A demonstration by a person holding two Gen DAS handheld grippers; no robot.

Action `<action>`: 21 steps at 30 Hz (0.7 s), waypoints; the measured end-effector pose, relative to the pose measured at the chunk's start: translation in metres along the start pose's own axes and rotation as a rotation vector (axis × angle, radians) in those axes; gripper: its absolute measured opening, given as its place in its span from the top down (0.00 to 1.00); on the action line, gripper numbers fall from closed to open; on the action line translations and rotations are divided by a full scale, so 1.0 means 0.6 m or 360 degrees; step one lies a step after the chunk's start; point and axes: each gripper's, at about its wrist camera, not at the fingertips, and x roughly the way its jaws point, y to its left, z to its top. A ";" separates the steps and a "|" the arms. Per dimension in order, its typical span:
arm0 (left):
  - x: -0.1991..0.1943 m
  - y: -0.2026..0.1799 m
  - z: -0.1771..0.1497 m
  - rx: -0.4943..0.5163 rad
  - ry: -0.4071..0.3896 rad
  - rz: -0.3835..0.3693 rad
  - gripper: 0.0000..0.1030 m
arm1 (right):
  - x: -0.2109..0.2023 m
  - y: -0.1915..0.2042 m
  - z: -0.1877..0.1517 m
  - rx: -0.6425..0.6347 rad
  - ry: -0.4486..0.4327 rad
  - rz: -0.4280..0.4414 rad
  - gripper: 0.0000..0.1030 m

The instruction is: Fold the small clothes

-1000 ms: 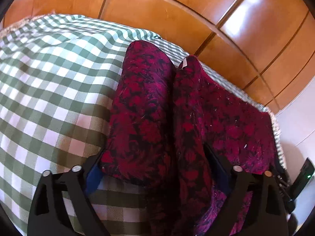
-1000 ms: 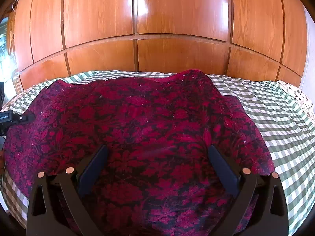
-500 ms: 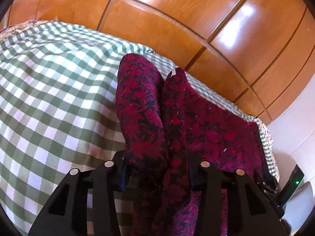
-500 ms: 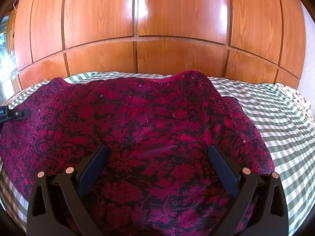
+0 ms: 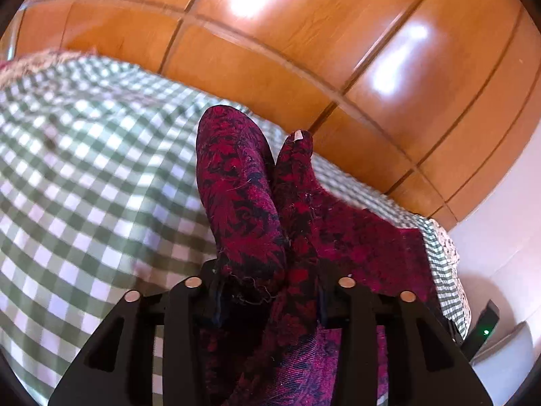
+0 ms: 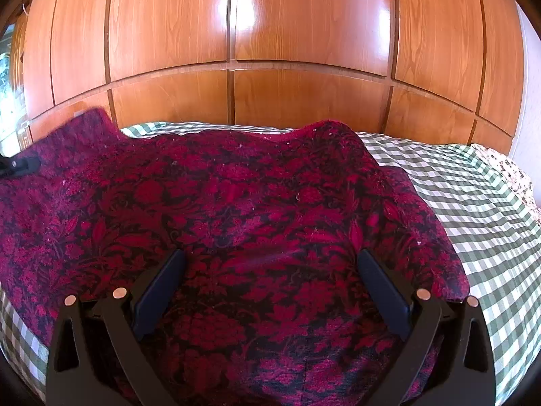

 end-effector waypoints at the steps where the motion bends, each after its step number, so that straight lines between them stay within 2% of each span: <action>1: 0.003 0.008 -0.003 -0.0022 0.0008 0.0004 0.58 | 0.000 -0.001 0.000 0.0002 -0.0001 0.0002 0.02; 3: 0.008 0.023 -0.008 -0.0058 0.0021 0.0017 0.44 | -0.001 -0.001 0.000 0.0003 -0.0002 0.0003 0.02; 5: 0.014 0.034 -0.009 -0.0062 0.0041 0.0040 0.34 | -0.001 -0.002 0.000 0.0004 -0.0003 0.0005 0.02; 8: 0.035 0.059 -0.008 -0.0087 0.0139 -0.0014 0.18 | -0.001 -0.002 0.000 0.0004 -0.0003 0.0006 0.02; 11: 0.061 0.094 -0.001 -0.0132 0.0239 -0.0140 0.12 | 0.000 -0.002 0.001 0.0006 -0.0004 0.0009 0.02; 13: 0.071 0.101 0.009 -0.0084 0.0306 -0.0211 0.11 | 0.000 -0.002 0.001 0.0006 -0.0004 0.0008 0.02; 15: 0.084 0.089 0.016 0.0032 0.0392 -0.0257 0.11 | 0.000 -0.002 0.001 0.0004 -0.0007 0.0005 0.02; 17: 0.096 0.083 0.017 0.0048 0.0408 -0.0321 0.15 | -0.001 -0.001 0.000 0.0004 -0.0010 0.0003 0.02; 20: 0.104 0.098 0.018 -0.0065 0.0376 -0.0385 0.46 | -0.001 -0.002 0.000 0.0005 -0.0011 0.0006 0.02; 21: 0.104 0.103 0.015 -0.0108 0.0365 -0.0414 0.51 | -0.001 -0.001 0.000 0.0006 -0.0011 0.0006 0.02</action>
